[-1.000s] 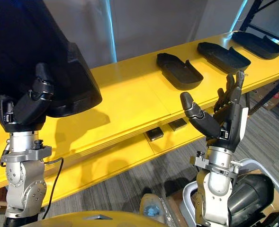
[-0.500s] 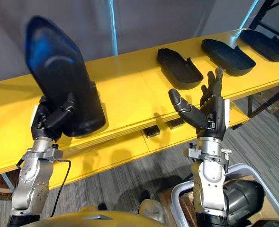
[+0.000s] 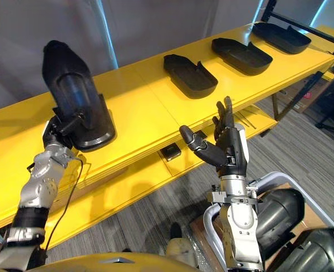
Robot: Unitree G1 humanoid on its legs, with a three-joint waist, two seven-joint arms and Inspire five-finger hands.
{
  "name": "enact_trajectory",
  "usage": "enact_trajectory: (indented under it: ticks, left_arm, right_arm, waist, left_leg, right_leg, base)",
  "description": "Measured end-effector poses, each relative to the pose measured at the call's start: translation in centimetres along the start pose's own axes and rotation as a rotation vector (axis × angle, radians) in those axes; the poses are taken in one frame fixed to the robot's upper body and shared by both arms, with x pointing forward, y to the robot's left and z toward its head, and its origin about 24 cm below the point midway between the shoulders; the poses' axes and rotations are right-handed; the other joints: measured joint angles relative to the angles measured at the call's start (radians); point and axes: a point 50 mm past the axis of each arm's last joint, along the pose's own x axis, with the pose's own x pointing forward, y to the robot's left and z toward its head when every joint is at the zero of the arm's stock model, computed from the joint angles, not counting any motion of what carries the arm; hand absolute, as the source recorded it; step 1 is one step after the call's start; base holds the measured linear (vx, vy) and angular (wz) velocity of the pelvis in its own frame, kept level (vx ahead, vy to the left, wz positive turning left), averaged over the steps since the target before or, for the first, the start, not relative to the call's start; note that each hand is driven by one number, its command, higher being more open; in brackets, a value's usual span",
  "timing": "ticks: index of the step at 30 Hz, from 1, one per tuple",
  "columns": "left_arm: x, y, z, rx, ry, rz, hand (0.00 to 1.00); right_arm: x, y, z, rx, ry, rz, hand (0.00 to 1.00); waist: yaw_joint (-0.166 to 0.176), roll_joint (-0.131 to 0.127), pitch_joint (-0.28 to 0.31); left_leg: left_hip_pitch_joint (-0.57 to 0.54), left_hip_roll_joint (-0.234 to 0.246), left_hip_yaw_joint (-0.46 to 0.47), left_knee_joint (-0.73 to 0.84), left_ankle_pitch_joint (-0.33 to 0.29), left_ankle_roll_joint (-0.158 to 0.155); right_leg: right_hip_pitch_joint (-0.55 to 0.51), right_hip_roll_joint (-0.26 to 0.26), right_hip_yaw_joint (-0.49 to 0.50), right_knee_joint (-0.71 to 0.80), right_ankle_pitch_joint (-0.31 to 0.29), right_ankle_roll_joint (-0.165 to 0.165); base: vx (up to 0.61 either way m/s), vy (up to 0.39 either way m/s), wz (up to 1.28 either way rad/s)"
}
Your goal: Walk over and take three plastic housings, then place them on the shelf
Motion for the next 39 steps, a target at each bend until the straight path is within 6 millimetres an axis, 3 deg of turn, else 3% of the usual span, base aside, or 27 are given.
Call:
enact_trajectory:
  ticks: [5, 12, 17, 22, 33, 34, 39]
  left_arm:
    - [2.1, -0.1, 0.0, -0.099, 0.051, 0.031, 0.0]
    - [3.4, -0.6, 0.1, -0.087, 0.123, 0.007, 0.0]
    - [3.4, -0.2, -0.1, -0.111, 0.161, 0.002, 0.0]
    - [3.4, 0.3, -0.2, -0.091, 0.208, -0.004, 0.0]
    - [3.5, -0.7, -0.6, -0.056, 0.246, -0.066, 0.0]
    - [3.5, -0.7, -0.7, -0.056, 0.247, -0.071, 1.0]
    - [3.5, -0.8, -0.7, -0.031, 0.255, -0.082, 1.0]
  right_arm:
    - [-0.3, 1.1, -0.9, 0.035, 0.048, 0.107, 1.0]
    - [-0.5, 3.4, -1.7, 0.089, 0.09, 0.186, 1.0]
    - [-0.9, 3.2, -2.7, 0.096, 0.159, 0.149, 1.0]
    - [-2.2, 2.9, -3.7, 0.095, 0.225, 0.133, 1.0]
    - [-2.1, 2.9, -3.6, 0.095, 0.221, 0.131, 1.0]
    - [-2.1, 2.9, -3.6, 0.095, 0.221, 0.132, 1.0]
    - [-2.1, 3.1, -3.7, 0.099, 0.223, 0.138, 1.0]
  waist:
    - [-0.011, 0.0, -0.004]
    - [-0.027, -0.001, -0.005]
    - [-0.054, -0.002, -0.007]
    - [-0.059, -0.008, -0.018]
    - [-0.06, -0.013, -0.018]
    - [-0.059, -0.014, -0.018]
    - [-0.059, -0.018, -0.017]
  left_leg:
    - [0.0, -0.002, 0.013, -0.01, 0.005, 0.004]
    - [0.011, -0.009, 0.024, -0.028, 0.013, 0.006]
    - [0.014, -0.021, 0.032, -0.039, 0.017, 0.011]
    - [0.014, -0.026, 0.048, -0.041, 0.017, 0.012]
    - [0.013, -0.035, 0.035, -0.042, 0.019, 0.015]
    - [0.013, -0.035, 0.035, -0.042, 0.019, 0.015]
    - [0.013, -0.037, 0.034, -0.042, 0.02, 0.015]
  right_leg:
    - [-0.012, -0.007, 0.016, -0.001, 0.005, 0.0]
    - [-0.013, -0.01, 0.034, -0.002, 0.009, 0.002]
    - [-0.019, -0.018, 0.043, -0.007, 0.014, 0.008]
    - [-0.027, -0.021, 0.059, -0.007, 0.019, 0.012]
    - [-0.023, -0.033, 0.039, -0.007, 0.02, 0.014]
    - [-0.023, -0.034, 0.039, -0.007, 0.02, 0.014]
    - [-0.023, -0.036, 0.037, -0.006, 0.021, 0.015]
  base:
    - [-0.04, 0.006, -0.07]
    - [-0.05, -0.003, -0.03]
    - [-0.08, 0.0, -0.05]
    - [-0.07, -0.009, -0.09]
    - [-0.05, -0.014, 0.03]
    - [-0.05, -0.007, 0.03]
    - [-0.05, -0.017, 0.01]
